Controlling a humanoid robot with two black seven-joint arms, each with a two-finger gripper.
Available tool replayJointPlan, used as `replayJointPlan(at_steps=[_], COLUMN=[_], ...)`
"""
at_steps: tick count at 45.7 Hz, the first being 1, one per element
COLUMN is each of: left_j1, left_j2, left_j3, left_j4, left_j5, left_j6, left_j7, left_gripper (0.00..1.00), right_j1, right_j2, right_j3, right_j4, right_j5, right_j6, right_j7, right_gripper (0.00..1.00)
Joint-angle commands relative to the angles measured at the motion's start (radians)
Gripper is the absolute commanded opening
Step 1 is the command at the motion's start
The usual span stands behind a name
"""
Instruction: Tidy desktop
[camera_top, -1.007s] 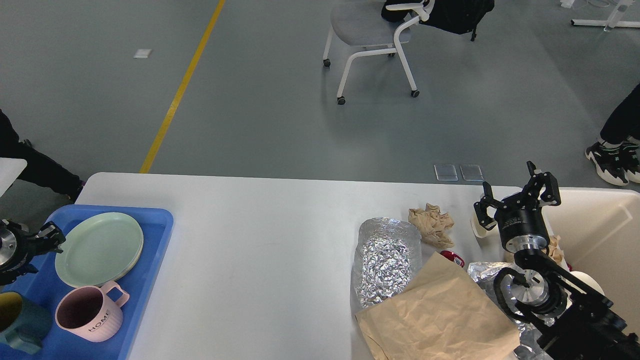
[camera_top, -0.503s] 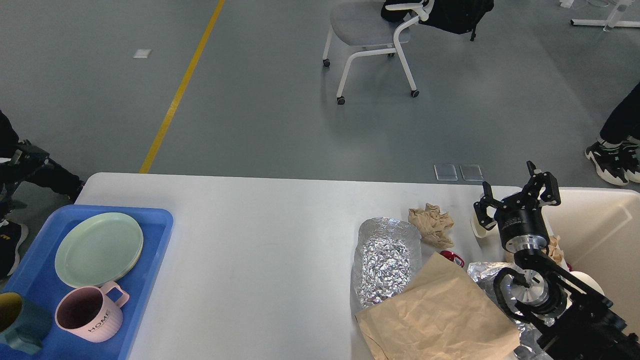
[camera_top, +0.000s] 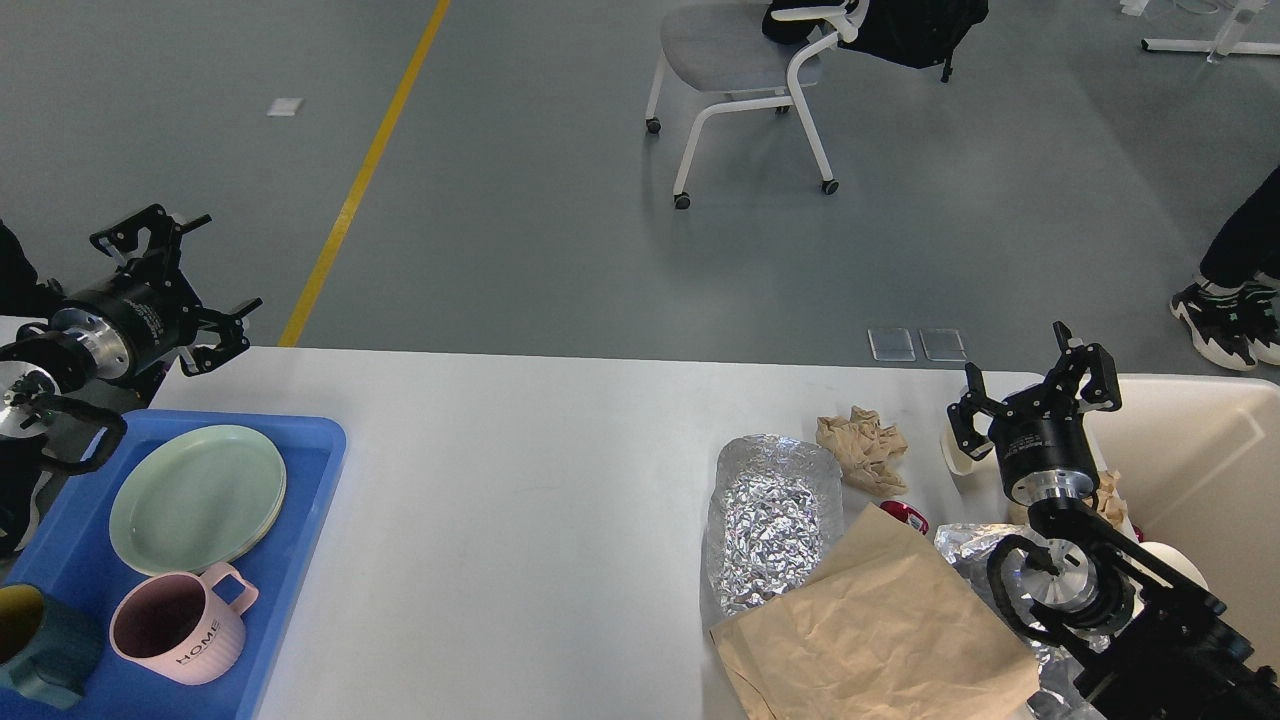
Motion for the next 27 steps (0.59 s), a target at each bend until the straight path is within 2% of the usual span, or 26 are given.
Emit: replayJointPlan(at_steps=[1,3,5,10,14,19,27], left_j1=[0.079,0.081,0.081,0.099,0.196,0.332,0.513], left_j2=[-0.107,-0.136,-0.148,-0.174,-0.185,-0.254,-0.397], left_j3=[-0.148,-0.164,-0.175,-0.185,-0.259,-0.447,-0.723], left_j4=[-0.001,-0.001,-0.004,-0.047,-0.174,-0.303,-0.361], left_j5=[0.001,0.001,0.000,-0.002,0.000,0.050,0.328], left_j6=[-0.002,0.003,0.003,0.003,0.003,0.009,0.005], left_j7=[-0.105,-0.157,-0.190,-0.230,-0.233,-0.236,-0.220], left_gripper=[0.96,0.96,0.96,0.96,0.96,0.96,0.96], right_j1=[0.000,0.000,0.000,0.000,0.000,0.000,0.000], right_j2=[0.000,-0.001,0.000,0.000,0.000,0.000,0.000], right_j3=[0.000,0.000,0.000,0.000,0.000,0.000,0.000], right_j4=[0.000,-0.001,0.000,0.000,-0.001,0.000,0.000], right_j5=[0.000,0.000,0.000,0.000,0.000,0.000,0.000], right_j6=[0.000,0.000,0.000,0.000,0.000,0.000,0.000], right_j7=[0.000,0.000,-0.001,0.000,0.000,0.000,0.000], right_gripper=[1.00,1.00,1.00,1.00,1.00,1.00,1.00])
